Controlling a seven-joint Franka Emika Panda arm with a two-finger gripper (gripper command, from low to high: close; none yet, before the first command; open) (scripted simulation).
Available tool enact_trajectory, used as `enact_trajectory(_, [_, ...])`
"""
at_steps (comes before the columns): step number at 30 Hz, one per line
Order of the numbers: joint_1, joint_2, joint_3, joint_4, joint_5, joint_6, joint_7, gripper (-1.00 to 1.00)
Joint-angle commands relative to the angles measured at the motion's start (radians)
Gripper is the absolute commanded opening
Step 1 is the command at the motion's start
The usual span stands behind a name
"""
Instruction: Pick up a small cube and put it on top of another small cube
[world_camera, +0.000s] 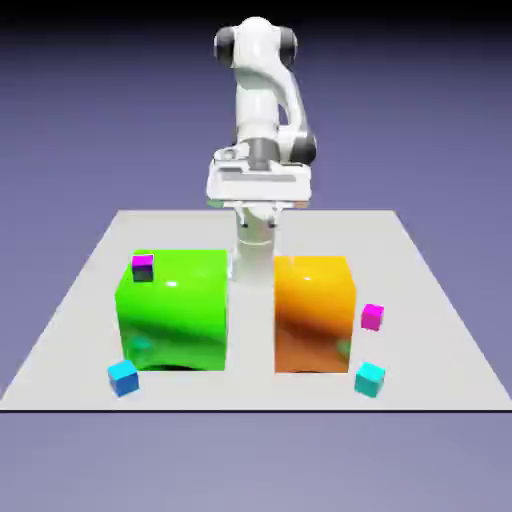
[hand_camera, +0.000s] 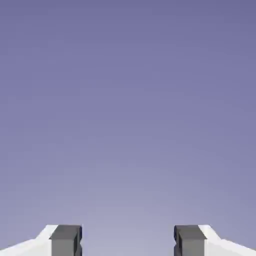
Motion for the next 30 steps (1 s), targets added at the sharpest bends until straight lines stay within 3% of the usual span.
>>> enact_trajectory(1, [0.016,0.024,0.036,0.004,-0.041,-0.006,0.012,0.0])
enact_trajectory(12, [0.15,0.385,0.429,0.087,-0.318,-0.189,0.079,0.0])
enact_trajectory(21, [0.179,0.712,0.647,0.185,-0.27,-0.447,0.043,0.0])
enact_trajectory(24, [0.169,0.734,0.644,0.195,-0.228,-0.477,0.028,0.0])
enact_trajectory(30, [0.297,0.929,0.452,0.224,-0.489,-0.348,0.215,0.0])
